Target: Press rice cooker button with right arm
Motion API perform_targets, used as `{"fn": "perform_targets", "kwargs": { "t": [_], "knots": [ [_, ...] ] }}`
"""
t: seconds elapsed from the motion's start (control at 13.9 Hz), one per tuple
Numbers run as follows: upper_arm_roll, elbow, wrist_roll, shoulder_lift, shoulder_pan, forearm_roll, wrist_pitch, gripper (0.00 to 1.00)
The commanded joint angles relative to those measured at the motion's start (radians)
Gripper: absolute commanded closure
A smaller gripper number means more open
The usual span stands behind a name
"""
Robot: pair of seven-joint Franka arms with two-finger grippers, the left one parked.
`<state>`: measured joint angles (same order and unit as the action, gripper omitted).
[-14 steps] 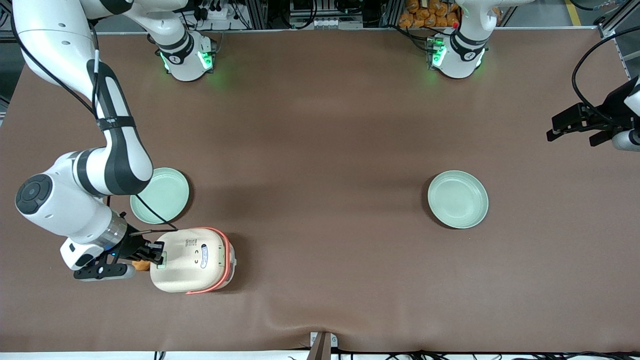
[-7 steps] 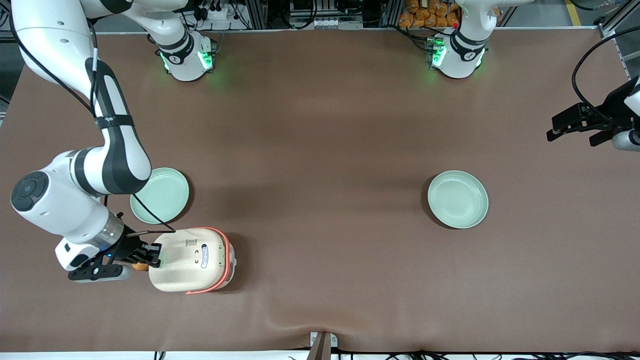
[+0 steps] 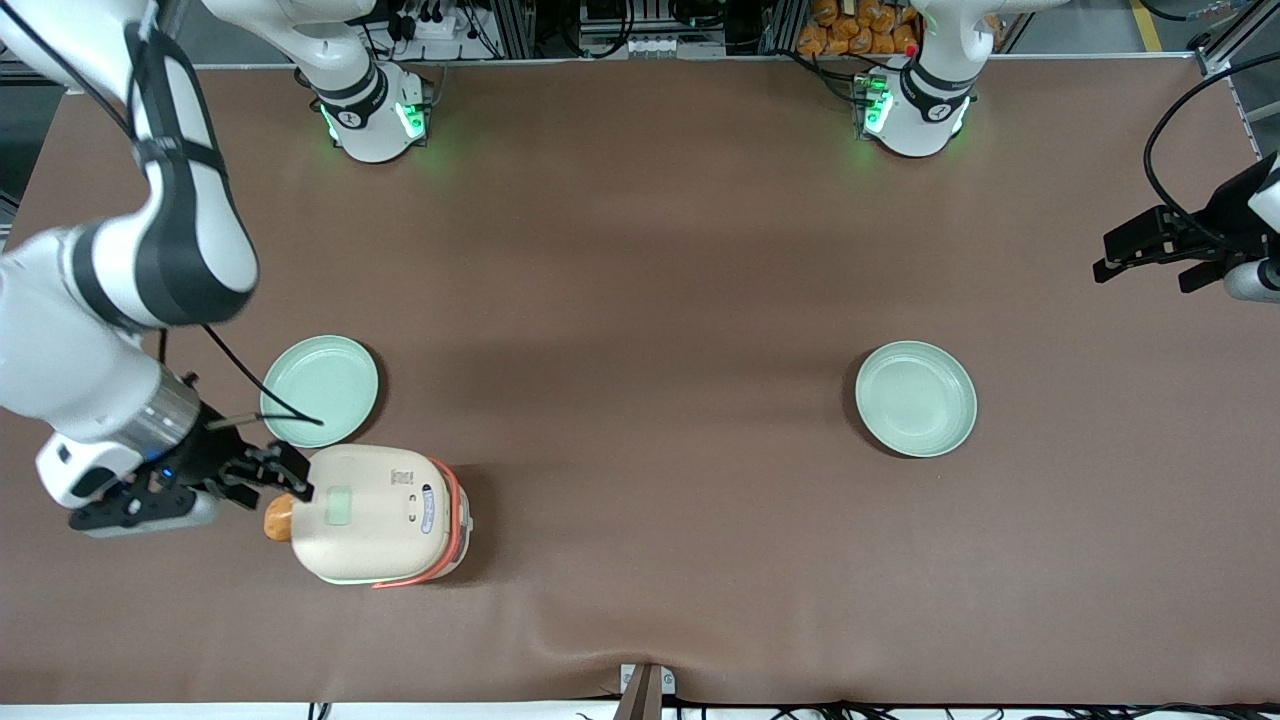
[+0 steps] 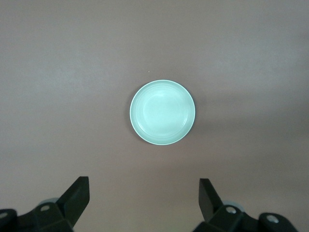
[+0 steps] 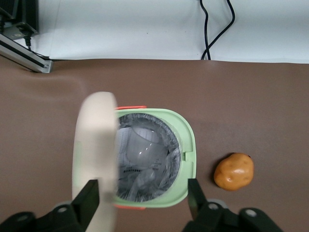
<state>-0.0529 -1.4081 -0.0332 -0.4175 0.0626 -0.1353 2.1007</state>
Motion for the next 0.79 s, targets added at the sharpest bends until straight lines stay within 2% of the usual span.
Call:
{"fn": "perform_targets", "kwargs": {
  "t": [0.0, 0.65, 0.72],
  "knots": [
    [0.001, -0.035, -0.005, 0.093, -0.006, -0.007, -0.095, 0.00],
    [0.002, -0.032, 0.004, 0.334, -0.070, 0.016, -0.604, 0.00],
    [0.002, -0.034, 0.004, 0.348, -0.079, 0.051, -0.648, 0.00]
  ]
}}
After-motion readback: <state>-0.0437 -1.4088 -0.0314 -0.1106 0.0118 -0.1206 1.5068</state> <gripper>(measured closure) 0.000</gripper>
